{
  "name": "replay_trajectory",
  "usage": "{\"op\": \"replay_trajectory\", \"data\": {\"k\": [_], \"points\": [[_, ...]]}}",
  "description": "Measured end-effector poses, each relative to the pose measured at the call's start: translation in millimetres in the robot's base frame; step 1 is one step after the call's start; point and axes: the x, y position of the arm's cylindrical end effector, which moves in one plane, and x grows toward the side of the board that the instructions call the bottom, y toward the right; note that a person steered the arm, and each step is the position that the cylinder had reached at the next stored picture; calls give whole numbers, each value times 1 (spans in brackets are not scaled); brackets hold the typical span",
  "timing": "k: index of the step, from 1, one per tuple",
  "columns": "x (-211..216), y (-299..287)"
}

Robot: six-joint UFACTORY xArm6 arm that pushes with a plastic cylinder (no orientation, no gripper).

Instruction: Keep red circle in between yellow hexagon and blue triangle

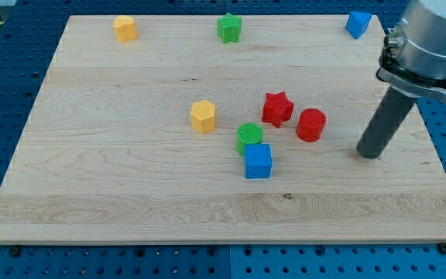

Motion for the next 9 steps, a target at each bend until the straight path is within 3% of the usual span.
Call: {"op": "replay_trajectory", "data": {"k": [3,4,9], "points": [[-3,-75],[-31,-83],[-118,-6]]}}
